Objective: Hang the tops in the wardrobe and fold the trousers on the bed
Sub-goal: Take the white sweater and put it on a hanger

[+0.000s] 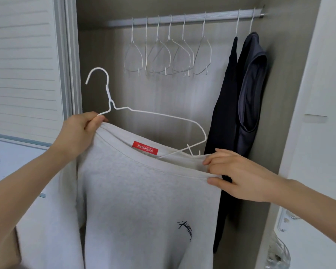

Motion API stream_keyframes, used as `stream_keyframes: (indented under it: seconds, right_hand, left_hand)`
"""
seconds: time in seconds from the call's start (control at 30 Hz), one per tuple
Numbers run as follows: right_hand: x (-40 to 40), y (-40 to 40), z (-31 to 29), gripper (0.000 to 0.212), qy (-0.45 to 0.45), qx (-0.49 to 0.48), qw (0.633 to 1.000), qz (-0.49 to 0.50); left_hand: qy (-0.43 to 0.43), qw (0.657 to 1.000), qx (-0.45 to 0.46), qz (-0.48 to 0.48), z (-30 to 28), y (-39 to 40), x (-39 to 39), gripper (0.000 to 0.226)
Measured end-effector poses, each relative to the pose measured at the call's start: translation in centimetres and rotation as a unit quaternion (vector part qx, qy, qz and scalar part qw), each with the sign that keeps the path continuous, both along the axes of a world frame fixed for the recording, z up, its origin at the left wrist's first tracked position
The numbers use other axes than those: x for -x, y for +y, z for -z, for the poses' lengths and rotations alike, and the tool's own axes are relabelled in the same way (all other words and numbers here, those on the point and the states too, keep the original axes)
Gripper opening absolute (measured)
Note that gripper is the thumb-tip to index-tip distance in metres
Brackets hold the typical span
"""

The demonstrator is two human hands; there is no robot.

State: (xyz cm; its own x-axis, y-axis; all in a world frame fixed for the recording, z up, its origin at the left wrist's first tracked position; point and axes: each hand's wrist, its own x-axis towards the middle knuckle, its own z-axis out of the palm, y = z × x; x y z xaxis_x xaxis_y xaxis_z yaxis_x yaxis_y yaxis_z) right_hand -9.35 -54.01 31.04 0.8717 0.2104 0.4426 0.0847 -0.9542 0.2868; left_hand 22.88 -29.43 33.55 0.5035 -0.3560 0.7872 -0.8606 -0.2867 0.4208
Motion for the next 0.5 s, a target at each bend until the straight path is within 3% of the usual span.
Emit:
stream_keyframes:
  seconds: [0.13, 0.33, 0.43, 0.5]
  right_hand:
    - [0.2, -0.5, -0.3, 0.038, 0.004, -0.046, 0.999, 0.012]
    - [0.4, -0.2, -1.1, 0.045, 0.021, -0.111, 0.993, 0.022]
    - [-0.8, 0.3, -1.2, 0.033, -0.02, -0.125, 0.991, 0.033]
    - [-2.4, 1.1, -1.2, 0.022, -0.05, -0.186, 0.979, 0.07]
  left_hand:
    - [0.018, 0.999, 0.01, 0.044, 0.4, 0.2, -0.1, 0.03]
    - [-0.101, 0.993, -0.067, -0.004, 1.4, 0.2, 0.0, 0.044]
    - [-0.107, 0.989, -0.103, 0.009, 1.3, -0.6, 1.0, 0.036]
    - [-0.1, 0.99, -0.091, 0.05, 0.8, -1.8, 2.7, 0.03]
